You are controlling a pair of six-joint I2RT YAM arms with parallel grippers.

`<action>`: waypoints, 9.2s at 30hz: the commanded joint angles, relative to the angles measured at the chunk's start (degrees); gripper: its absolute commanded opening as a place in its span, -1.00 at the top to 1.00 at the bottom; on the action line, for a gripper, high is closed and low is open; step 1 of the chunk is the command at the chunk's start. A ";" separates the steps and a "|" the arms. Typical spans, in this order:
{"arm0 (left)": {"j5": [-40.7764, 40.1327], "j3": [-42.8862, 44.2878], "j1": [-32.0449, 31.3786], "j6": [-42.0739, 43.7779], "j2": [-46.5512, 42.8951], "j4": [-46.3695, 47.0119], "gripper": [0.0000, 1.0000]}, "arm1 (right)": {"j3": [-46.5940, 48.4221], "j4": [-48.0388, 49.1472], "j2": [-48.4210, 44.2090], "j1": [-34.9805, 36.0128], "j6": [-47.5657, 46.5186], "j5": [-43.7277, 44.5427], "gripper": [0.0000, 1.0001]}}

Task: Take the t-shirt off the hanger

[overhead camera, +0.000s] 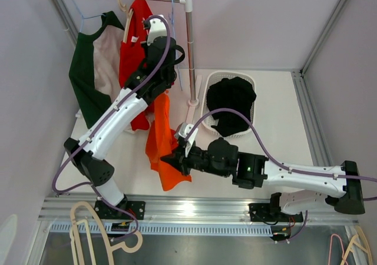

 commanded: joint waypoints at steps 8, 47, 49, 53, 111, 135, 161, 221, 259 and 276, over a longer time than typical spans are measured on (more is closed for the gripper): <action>3.08 13.49 2.42 -0.53 0.26 -2.91 0.98 | -10.25 3.39 -1.34 3.28 6.11 2.58 1.00; 32.62 -4.35 5.59 -0.37 -26.92 -6.62 0.99 | 32.02 0.72 -2.84 -24.84 -10.49 8.64 1.00; 32.45 -1.19 6.20 2.00 -23.24 -5.30 0.99 | 35.69 3.55 0.06 -27.90 -12.00 8.82 1.00; 37.35 0.95 7.87 5.43 -20.32 -0.23 0.99 | 49.13 6.63 9.97 -33.62 -12.79 9.00 1.00; 48.44 5.42 18.60 8.60 1.56 23.09 0.99 | 25.25 -27.54 37.54 -57.89 15.69 -4.72 -0.63; 49.23 4.19 18.77 6.41 -4.57 19.32 -0.53 | 26.23 -28.69 18.44 -58.33 13.31 -1.98 -0.99; 64.79 9.91 32.48 1.13 -0.98 8.85 -0.70 | 21.83 -33.35 9.83 -57.98 11.82 -5.59 -0.99; 55.91 19.32 31.69 2.45 3.86 5.34 0.99 | 18.31 -29.83 8.42 -60.18 12.52 -11.83 -0.99; 10.66 -8.11 12.36 -8.19 -29.89 -13.90 0.99 | -11.48 8.37 -13.47 -26.21 2.25 -21.86 -0.99; -3.07 -8.90 7.70 -12.76 -28.93 -20.68 0.99 | 0.55 28.08 10.17 -5.17 -1.98 -15.26 -0.99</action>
